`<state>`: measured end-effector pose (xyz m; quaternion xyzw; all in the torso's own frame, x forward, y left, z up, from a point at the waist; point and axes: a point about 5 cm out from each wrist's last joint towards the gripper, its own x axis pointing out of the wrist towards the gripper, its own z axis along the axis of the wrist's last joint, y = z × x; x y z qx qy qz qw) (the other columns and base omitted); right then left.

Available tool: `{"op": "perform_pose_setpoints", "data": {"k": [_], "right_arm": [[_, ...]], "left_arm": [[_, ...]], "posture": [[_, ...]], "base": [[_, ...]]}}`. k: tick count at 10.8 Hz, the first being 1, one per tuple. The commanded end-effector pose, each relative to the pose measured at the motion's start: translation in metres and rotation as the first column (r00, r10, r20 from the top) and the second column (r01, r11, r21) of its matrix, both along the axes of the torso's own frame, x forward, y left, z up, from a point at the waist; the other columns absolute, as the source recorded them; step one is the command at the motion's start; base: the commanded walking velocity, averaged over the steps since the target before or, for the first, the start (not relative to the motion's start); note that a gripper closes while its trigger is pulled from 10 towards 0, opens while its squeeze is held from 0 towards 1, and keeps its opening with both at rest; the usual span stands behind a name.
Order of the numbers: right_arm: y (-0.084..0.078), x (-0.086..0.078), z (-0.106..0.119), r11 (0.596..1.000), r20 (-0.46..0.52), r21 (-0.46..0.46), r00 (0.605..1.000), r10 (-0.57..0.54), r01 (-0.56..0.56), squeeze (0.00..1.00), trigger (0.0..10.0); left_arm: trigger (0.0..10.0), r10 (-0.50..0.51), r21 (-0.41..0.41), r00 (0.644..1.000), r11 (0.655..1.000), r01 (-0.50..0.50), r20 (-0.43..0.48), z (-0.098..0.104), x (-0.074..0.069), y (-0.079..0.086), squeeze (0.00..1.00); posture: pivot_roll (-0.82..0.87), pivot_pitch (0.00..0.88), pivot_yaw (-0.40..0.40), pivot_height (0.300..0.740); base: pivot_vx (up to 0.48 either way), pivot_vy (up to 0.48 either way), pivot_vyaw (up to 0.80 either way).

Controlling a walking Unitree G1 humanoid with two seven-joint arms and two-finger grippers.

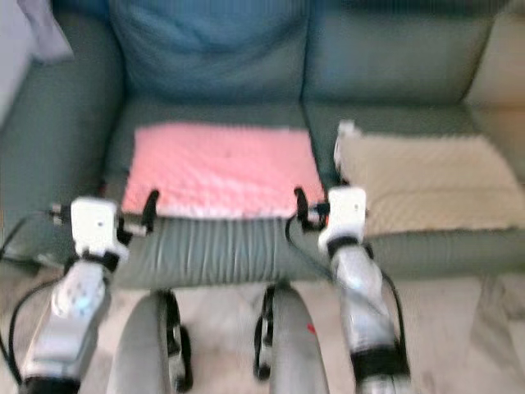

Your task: Move the pillow to the sofa

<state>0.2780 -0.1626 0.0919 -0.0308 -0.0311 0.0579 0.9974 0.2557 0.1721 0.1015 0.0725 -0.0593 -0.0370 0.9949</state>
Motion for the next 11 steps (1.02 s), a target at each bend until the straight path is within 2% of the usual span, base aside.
{"op": "perform_pose_setpoints", "data": {"k": [1,3,4,5,7,9,11], "right_arm": [[-0.001,-0.010,-0.003,1.000,-0.020,-0.007,1.000,-0.019,0.019,1.00,10.0],[-0.005,-0.026,-0.013,0.999,-0.076,0.018,0.996,-0.046,0.047,0.99,10.0],[-0.003,-0.025,-0.007,1.000,-0.054,0.001,0.998,-0.024,0.024,0.00,10.0],[-0.002,-0.016,0.004,0.999,-0.016,-0.005,0.999,-0.031,0.031,0.00,10.0],[-0.001,-0.008,0.009,1.000,-0.013,-0.002,1.000,-0.020,0.020,0.00,10.0],[0.001,-0.007,0.009,1.000,-0.024,-0.006,1.000,-0.008,0.008,0.00,10.0],[0.002,-0.007,0.008,1.000,-0.031,-0.004,1.000,-0.005,0.005,0.00,10.0]], "left_arm": [[10.0,-0.031,-0.016,0.999,0.999,0.030,-0.027,-0.005,-0.006,-0.005,1.00],[10.0,-0.013,-0.065,0.998,0.998,0.009,-0.066,-0.015,-0.007,-0.012,1.00],[10.0,-0.043,-0.077,0.997,0.996,0.038,-0.064,-0.013,0.000,-0.024,1.00],[10.0,-0.078,-0.080,0.995,0.994,0.073,-0.058,-0.012,0.005,-0.034,0.00],[10.0,-0.082,-0.077,0.995,0.994,0.078,-0.058,-0.011,0.009,-0.036,0.00],[10.0,-0.055,-0.066,0.995,0.997,0.049,-0.088,-0.019,0.009,-0.033,0.00],[10.0,-0.048,-0.010,0.993,0.999,0.047,-0.104,-0.024,0.010,-0.037,0.00]], "posture": [[0.01,0.087,-0.066,0.638],[0.01,0.055,-0.065,0.638],[0.00,0.031,-0.062,0.638],[0.00,0.021,-0.064,0.657],[0.00,0.020,-0.067,0.692],[-0.01,0.027,-0.064,0.727],[-0.01,0.031,-0.065,0.740]], "base": [[0.000,0.000,0.00],[0.000,0.000,0.00],[0.000,0.000,0.00],[0.000,0.000,0.00],[0.000,0.000,0.00],[0.000,0.000,0.00],[0.000,0.000,0.00]]}}
